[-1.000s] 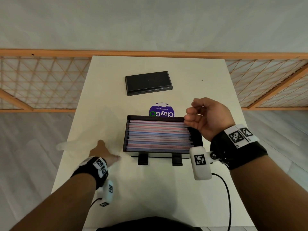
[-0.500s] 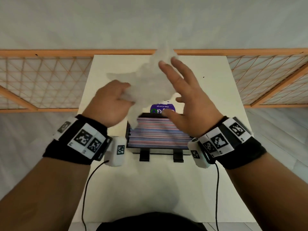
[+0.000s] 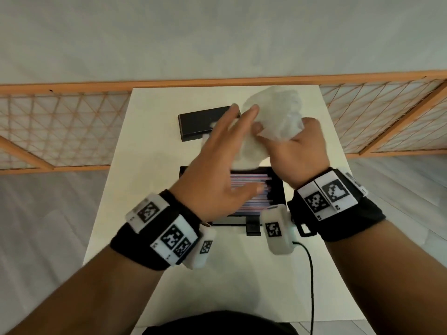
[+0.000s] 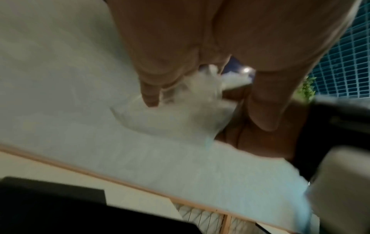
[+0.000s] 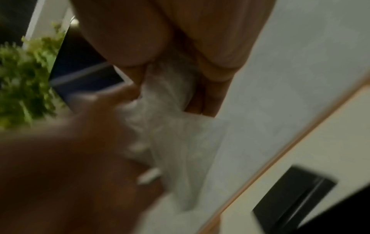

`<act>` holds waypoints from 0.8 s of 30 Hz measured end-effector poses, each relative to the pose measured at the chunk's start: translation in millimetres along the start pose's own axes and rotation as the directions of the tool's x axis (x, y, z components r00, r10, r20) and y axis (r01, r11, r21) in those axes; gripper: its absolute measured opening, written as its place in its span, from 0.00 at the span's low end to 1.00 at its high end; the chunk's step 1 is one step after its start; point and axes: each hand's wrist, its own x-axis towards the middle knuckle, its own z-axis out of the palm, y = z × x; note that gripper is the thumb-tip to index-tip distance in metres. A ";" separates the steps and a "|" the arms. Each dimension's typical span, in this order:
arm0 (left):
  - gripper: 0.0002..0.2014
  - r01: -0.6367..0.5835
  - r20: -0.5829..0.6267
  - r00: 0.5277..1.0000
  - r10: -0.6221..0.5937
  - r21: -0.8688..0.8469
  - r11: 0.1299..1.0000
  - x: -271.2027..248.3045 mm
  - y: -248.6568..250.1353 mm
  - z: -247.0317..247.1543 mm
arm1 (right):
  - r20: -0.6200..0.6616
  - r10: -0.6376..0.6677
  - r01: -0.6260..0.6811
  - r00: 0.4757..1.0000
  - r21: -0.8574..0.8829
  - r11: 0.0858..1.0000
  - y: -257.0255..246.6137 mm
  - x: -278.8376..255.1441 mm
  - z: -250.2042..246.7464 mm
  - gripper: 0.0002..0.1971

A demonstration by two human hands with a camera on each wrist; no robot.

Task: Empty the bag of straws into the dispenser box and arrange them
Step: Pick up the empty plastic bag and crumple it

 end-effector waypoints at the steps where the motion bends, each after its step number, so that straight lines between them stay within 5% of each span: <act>1: 0.54 0.013 -0.006 1.000 -0.013 -0.037 0.999 4.1 -1.4 5.0 | 0.104 0.078 -0.100 0.991 0.224 0.969 -5.2 -5.4 5.2 0.04; 3: 0.48 0.015 -0.074 0.997 -0.026 -0.141 0.990 6.8 -5.8 11.9 | 0.265 0.215 -0.325 0.940 0.503 0.801 -6.1 -10.3 12.3 0.09; 5: 0.36 0.065 -0.121 0.989 -0.080 -0.124 0.990 4.3 -6.2 14.1 | 0.358 0.306 -0.469 0.882 0.605 0.643 -1.9 -8.7 10.5 0.16; 7: 0.21 0.151 -0.134 0.980 -0.146 0.021 0.988 1.6 -12.6 14.6 | 0.335 0.362 -0.493 0.870 0.561 0.665 4.0 -4.5 7.2 0.20; 9: 0.13 0.199 -0.182 0.970 -0.163 0.202 0.959 -1.9 -22.0 13.8 | 0.133 0.304 -0.327 0.943 0.214 0.920 14.9 -2.7 1.7 0.26; 11: 0.13 0.239 -0.206 0.960 -0.189 0.253 0.938 -4.5 -25.9 9.7 | -0.006 0.003 -0.004 1.000 -0.230 0.973 17.5 -9.6 -4.4 0.34; 12: 0.14 0.252 -0.195 0.958 -0.209 0.233 0.939 -5.3 -25.3 7.1 | 0.063 -0.155 0.166 0.986 -0.290 0.942 16.5 -15.4 -4.5 0.37; 14: 0.17 0.225 -0.147 0.969 -0.200 0.180 0.958 -5.5 -21.4 5.5 | 0.300 -0.235 0.308 0.925 -0.223 0.925 13.5 -29.2 4.0 0.37; 17: 0.19 0.105 -0.219 0.971 -0.100 0.013 0.994 -6.0 -23.5 13.8 | 0.461 -0.083 0.151 0.884 -0.112 0.982 15.8 -41.7 26.2 0.23; 19: 0.33 0.043 -0.309 0.951 -0.026 0.047 0.998 -13.3 -29.9 17.2 | 0.475 0.024 -0.058 0.880 0.059 0.997 15.4 -40.7 38.0 0.19; 21: 0.45 -0.009 -0.260 0.966 0.006 -0.011 1.000 -21.4 -34.5 14.3 | 0.511 0.147 -0.310 0.847 0.252 0.917 14.5 -39.5 47.2 0.16; 24: 0.43 0.080 -0.164 0.981 -0.105 -0.156 0.985 -33.7 -36.9 3.5 | 0.587 0.327 -0.593 0.741 0.343 0.728 16.7 -40.7 61.8 0.09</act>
